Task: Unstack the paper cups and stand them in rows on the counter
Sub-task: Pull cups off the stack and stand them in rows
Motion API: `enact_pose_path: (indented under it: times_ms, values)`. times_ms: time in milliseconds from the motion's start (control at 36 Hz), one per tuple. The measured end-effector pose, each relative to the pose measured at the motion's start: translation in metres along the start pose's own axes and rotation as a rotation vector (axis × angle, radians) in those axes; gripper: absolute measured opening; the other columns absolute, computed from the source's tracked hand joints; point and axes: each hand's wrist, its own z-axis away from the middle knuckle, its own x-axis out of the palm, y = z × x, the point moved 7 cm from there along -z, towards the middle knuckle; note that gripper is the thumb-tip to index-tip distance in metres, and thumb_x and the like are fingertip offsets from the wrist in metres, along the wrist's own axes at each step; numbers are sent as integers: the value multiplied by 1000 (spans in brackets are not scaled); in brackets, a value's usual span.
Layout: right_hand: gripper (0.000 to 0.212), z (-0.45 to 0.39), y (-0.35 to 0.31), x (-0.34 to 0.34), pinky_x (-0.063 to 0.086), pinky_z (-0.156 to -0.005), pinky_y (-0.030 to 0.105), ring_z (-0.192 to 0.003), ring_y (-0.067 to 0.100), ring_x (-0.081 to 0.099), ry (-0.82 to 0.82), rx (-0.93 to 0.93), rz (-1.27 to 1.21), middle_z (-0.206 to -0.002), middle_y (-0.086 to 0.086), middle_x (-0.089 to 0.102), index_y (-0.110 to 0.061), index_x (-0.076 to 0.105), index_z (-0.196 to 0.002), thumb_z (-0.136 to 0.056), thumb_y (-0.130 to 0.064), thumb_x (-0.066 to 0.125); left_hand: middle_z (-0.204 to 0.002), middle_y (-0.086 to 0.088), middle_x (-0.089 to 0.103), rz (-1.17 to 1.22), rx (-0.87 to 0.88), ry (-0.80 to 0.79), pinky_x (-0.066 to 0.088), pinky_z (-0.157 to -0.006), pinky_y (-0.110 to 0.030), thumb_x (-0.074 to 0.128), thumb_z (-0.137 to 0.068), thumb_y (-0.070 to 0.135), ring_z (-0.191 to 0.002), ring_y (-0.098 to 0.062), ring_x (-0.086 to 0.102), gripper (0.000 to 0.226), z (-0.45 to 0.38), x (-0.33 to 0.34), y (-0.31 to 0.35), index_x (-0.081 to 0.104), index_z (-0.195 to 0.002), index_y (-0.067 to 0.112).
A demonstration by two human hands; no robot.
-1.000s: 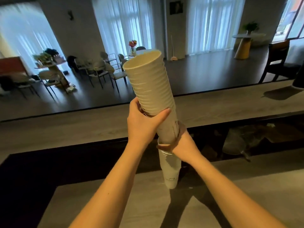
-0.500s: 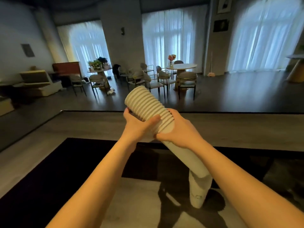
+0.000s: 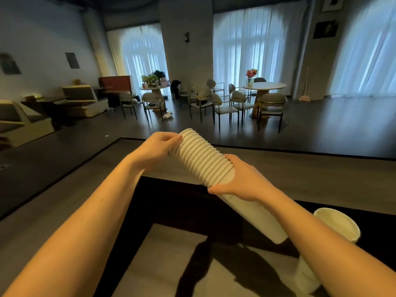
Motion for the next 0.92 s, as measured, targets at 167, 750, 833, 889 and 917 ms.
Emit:
enact_pose_path:
  times_ms: [167, 750, 833, 889, 917]
  values:
    - [109, -39, -21, 36, 50, -96, 40, -116, 15, 54, 6, 17, 2, -130, -11, 53, -37, 27, -148, -59, -58, 85, -89, 8, 72, -6, 4, 62, 52, -68, -16, 61, -95, 30, -74, 3, 66, 10, -20, -48, -37, 71, -94, 26]
    - [98, -196, -43, 103, 50, -88, 35, -109, 12, 54, 76, 216, -78, -121, -13, 55, -34, 38, -140, -59, -57, 87, -84, -13, 68, -802, 151, 280, 47, -72, -39, 60, -94, 25, -81, -33, 65, 18, -167, -194, -170, 65, -87, 8]
    - [101, -224, -46, 111, 53, -91, 40, -111, 11, 56, 50, 209, -66, -121, -16, 57, -37, 40, -137, -52, -65, 85, -92, -10, 69, -880, 168, 263, 40, -89, -42, 58, -94, 21, -92, -34, 63, 12, -195, -188, -192, 65, -93, 12]
    - [101, -239, -48, 114, 54, -92, 43, -110, 11, 57, 41, 207, -51, -119, -16, 57, -38, 40, -136, -50, -67, 83, -96, -11, 69, -906, 182, 285, 37, -95, -44, 59, -94, 20, -94, -34, 62, 13, -211, -188, -198, 66, -99, 12]
    - [100, -247, -49, 116, 54, -91, 42, -110, 11, 56, 39, 206, -45, -119, -16, 56, -38, 39, -137, -52, -65, 84, -97, -11, 70, -917, 192, 297, 37, -95, -44, 59, -93, 20, -93, -34, 62, 13, -221, -188, -201, 66, -101, 12]
